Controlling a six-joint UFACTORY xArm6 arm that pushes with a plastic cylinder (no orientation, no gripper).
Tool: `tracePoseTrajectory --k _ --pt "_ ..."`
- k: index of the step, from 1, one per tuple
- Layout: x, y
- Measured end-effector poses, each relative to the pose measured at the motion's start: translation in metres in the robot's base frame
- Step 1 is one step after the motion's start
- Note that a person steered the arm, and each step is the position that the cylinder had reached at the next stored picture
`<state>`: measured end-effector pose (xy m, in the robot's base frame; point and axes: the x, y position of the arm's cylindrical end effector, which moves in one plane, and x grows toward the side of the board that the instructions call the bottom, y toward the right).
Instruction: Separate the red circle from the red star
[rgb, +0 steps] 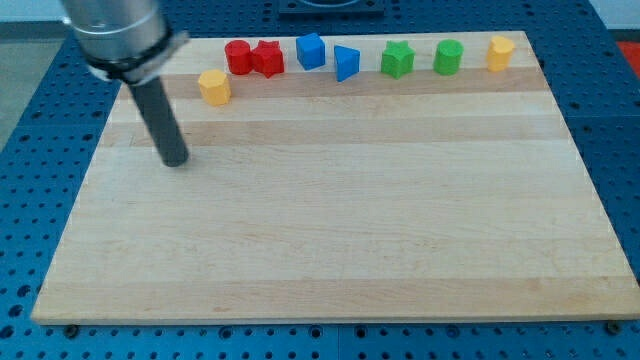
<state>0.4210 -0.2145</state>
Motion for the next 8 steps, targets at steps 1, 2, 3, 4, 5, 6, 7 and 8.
tracePoseTrajectory --k 1,2,3,4,5,6,7,8 --pt "-0.075 -0.047" --pt "-0.201 -0.075" --pt "-0.227 -0.075" --pt "-0.229 -0.066" --pt "-0.229 -0.038" --pt "-0.23 -0.01" --pt "-0.229 0.038" --pt "-0.229 0.053"
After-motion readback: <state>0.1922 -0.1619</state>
